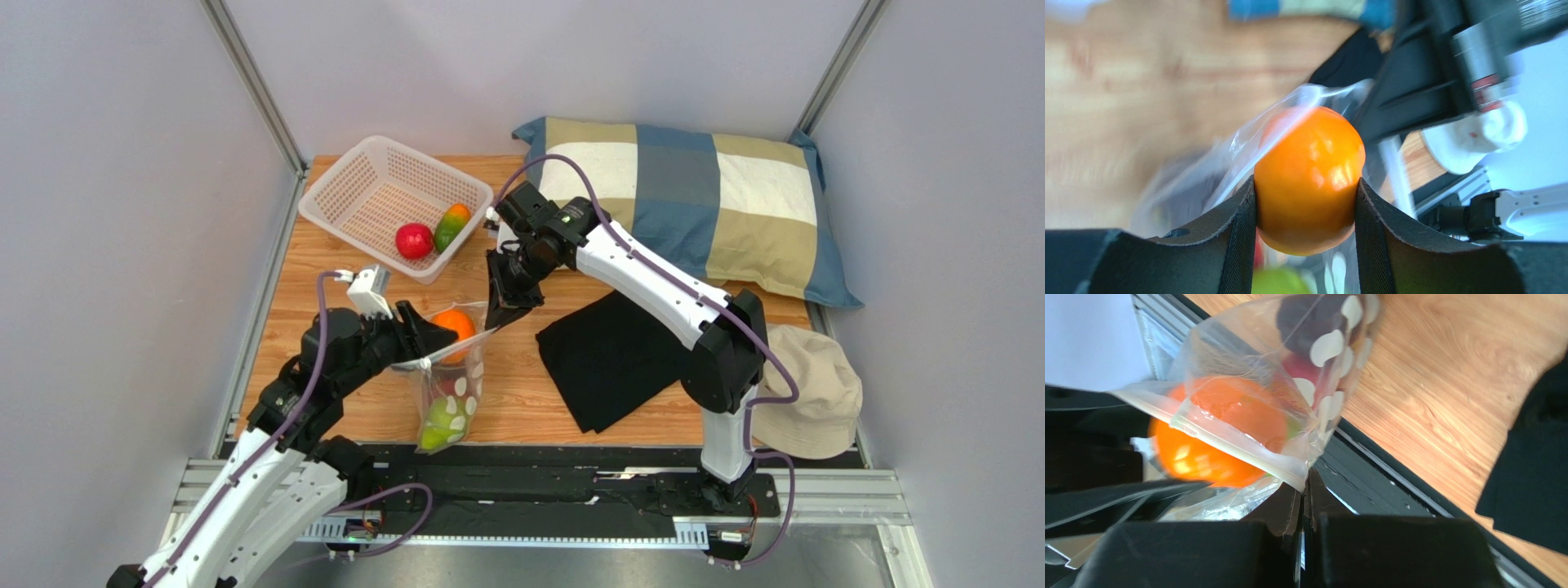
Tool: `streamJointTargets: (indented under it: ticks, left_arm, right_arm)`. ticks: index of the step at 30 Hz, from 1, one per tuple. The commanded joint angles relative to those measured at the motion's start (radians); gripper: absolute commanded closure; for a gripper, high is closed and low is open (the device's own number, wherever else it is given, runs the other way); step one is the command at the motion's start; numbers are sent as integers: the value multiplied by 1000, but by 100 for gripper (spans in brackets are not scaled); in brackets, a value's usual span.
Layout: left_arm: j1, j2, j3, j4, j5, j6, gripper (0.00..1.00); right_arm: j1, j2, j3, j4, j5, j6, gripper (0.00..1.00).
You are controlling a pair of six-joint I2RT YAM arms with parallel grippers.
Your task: Open the zip-top bag and remove the fake food
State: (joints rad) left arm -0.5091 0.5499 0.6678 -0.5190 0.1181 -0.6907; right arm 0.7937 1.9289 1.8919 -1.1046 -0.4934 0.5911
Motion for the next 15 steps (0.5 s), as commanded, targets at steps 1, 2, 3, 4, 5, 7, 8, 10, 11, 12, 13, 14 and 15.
streamJointTargets:
  ticks: [1, 2, 3, 4, 5, 7, 8, 10, 11, 12, 13, 14, 15]
  left_arm:
    - [1, -122, -17, 275, 70, 136, 100]
    - [1, -125, -8, 272, 84, 155, 100]
    - [1, -119, 4, 240, 98, 174, 100]
    - [1, -116, 13, 219, 104, 181, 100]
    - [1, -117, 16, 202, 94, 174, 100]
    - [1, -139, 3, 200, 62, 117, 100]
    - [1, -143, 1, 203, 46, 82, 100]
    - [1, -133, 6, 191, -27, -65, 100]
    - [1, -121, 9, 195, -35, -113, 100]
    - [1, -84, 16, 197, -43, -166, 100]
    - [1, -59, 24, 191, -61, -287, 100]
    - [1, 3, 48, 182, -64, -340, 100]
    - [1, 37, 67, 159, -66, -383, 100]
  right_arm:
    - [-10, -56, -45, -113, 159, -65, 100]
    - [-11, -62, -68, -109, 188, -71, 100]
    - [-11, -67, -74, -107, 212, -83, 100]
    - [-11, -74, -80, -109, 234, -109, 100]
    - [-10, -74, -85, -109, 262, -123, 100]
    - [-7, -87, -91, -101, 276, -134, 100]
    - [-8, -91, -94, -84, 267, -132, 100]
    - [-4, -97, -79, -69, 263, -120, 100]
    - [8, -91, -64, -63, 262, -114, 100]
    - [15, -82, -7, -70, 275, -114, 100]
    - [24, -65, 33, -92, 298, -119, 100]
    - [44, -23, 88, -156, 367, -138, 100]
    - [53, 2, 178, -191, 406, -149, 100]
